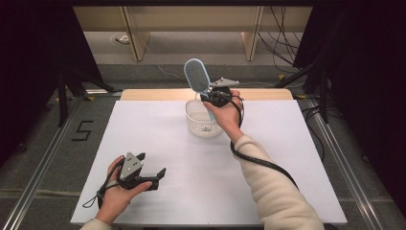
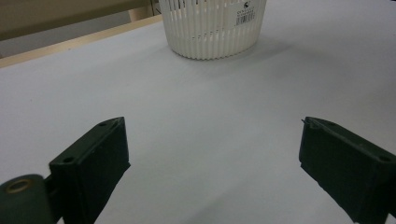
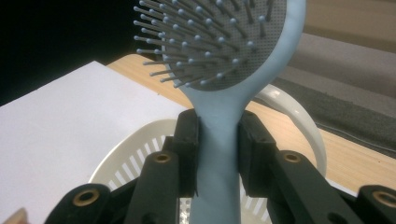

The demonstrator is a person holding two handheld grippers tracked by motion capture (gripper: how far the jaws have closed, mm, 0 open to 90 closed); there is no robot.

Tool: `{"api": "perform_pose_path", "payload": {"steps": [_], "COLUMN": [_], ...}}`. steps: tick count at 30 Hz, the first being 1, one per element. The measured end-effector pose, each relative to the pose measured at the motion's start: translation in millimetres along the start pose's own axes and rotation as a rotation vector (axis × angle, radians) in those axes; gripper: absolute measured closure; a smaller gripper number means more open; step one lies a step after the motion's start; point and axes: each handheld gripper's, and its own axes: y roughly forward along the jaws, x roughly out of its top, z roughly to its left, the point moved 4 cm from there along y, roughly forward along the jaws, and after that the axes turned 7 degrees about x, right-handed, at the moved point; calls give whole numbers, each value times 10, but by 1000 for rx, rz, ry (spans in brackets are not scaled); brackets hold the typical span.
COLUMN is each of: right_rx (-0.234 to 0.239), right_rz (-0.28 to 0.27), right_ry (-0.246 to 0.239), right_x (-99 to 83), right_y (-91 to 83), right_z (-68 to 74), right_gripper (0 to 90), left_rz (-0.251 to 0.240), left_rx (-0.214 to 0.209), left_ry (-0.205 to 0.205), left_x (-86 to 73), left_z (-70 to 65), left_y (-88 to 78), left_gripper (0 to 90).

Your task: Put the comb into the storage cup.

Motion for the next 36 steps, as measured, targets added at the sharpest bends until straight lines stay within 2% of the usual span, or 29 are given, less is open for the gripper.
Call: {"api": "perform_pose_path", "payload": {"steps": [36], "right_rx": [25], "right_rz": [65], "right_ry": [-47], "right_x": [-61], "right_y": [58], "right_z": [-7], "right_gripper": [721], "left_rz": [2], "left_rx": [-1], "left_ry": [-3], "left_x": [-2], "left_z": [-5], "left_y": [5], "left_gripper": [77]}}
